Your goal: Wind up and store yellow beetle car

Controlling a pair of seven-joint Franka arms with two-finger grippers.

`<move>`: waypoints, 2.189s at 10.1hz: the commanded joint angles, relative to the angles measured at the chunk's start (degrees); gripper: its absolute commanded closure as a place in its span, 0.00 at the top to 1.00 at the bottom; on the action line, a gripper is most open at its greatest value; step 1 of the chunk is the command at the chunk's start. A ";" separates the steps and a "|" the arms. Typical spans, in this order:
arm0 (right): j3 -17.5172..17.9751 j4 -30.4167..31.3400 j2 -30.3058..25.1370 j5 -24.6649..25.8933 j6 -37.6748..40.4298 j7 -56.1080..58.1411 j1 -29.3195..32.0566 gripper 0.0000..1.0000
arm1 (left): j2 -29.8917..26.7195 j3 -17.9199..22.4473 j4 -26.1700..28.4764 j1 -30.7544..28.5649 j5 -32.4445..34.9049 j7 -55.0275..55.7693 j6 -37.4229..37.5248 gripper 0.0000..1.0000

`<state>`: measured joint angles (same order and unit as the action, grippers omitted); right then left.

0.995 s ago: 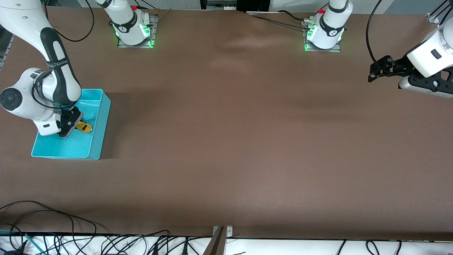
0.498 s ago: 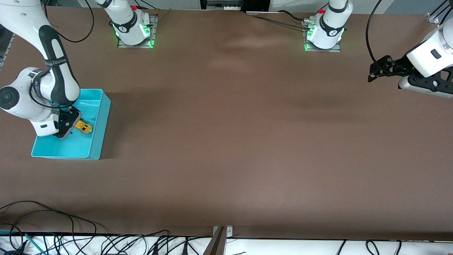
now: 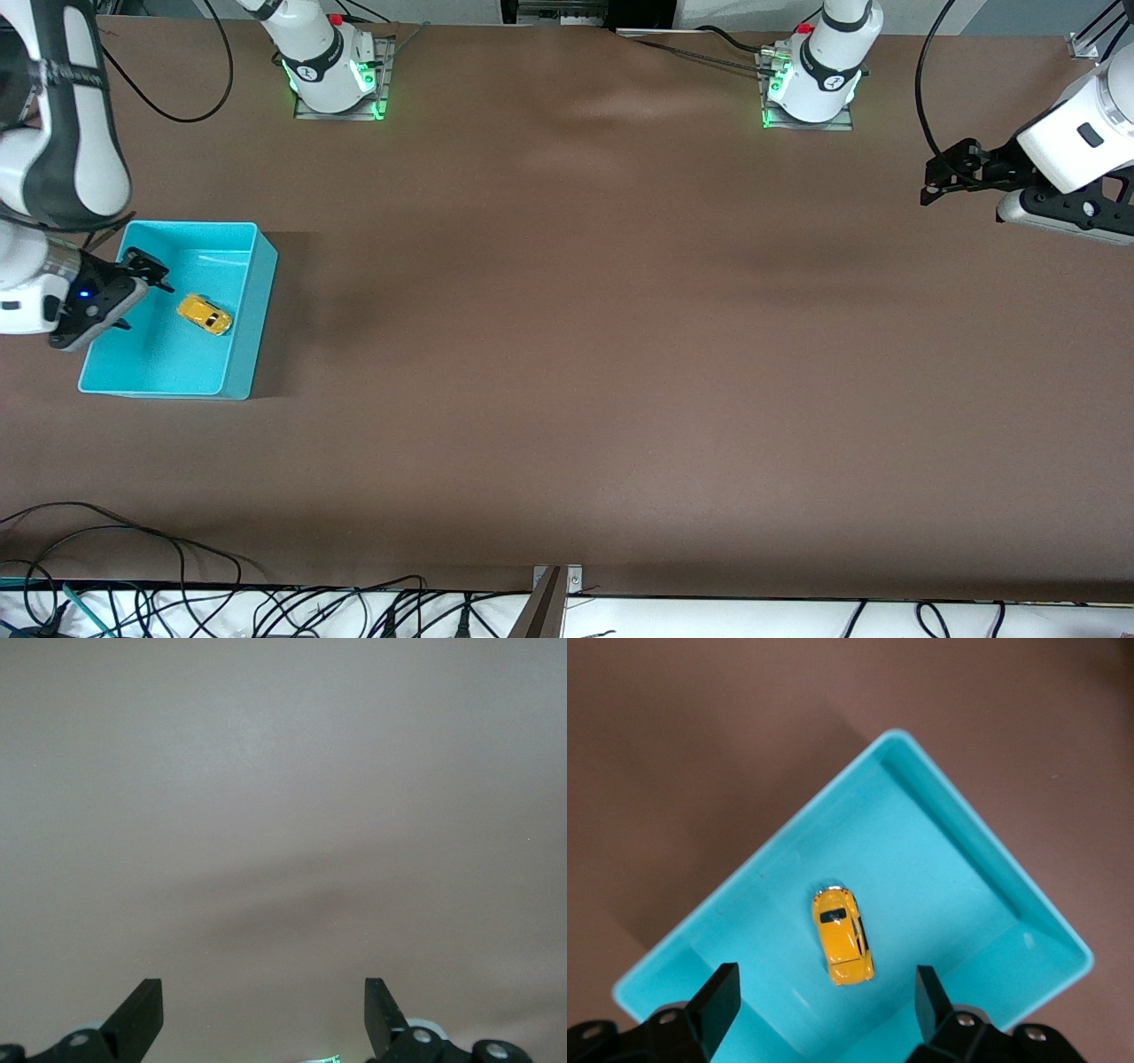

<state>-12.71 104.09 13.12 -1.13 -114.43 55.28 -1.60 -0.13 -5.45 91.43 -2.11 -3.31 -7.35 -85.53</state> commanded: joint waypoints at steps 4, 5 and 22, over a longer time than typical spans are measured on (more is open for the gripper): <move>2.43 -16.01 -0.38 1.56 19.22 -35.17 -2.70 1.00 | 0.13 -0.09 -0.99 0.09 -0.82 -1.26 0.97 1.00; 2.52 -16.46 -1.07 1.83 19.59 -39.68 -3.32 1.00 | 0.13 -0.09 -0.99 0.00 -0.82 -1.35 0.97 1.00; 5.77 -2.84 -12.51 5.87 15.11 -55.19 -3.68 1.00 | -0.05 0.26 -0.99 -0.26 -0.73 -1.52 0.97 1.00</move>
<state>-7.01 101.73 0.75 4.47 -99.23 0.25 -5.35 -0.13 -5.37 91.42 -2.12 -3.31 -7.47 -85.48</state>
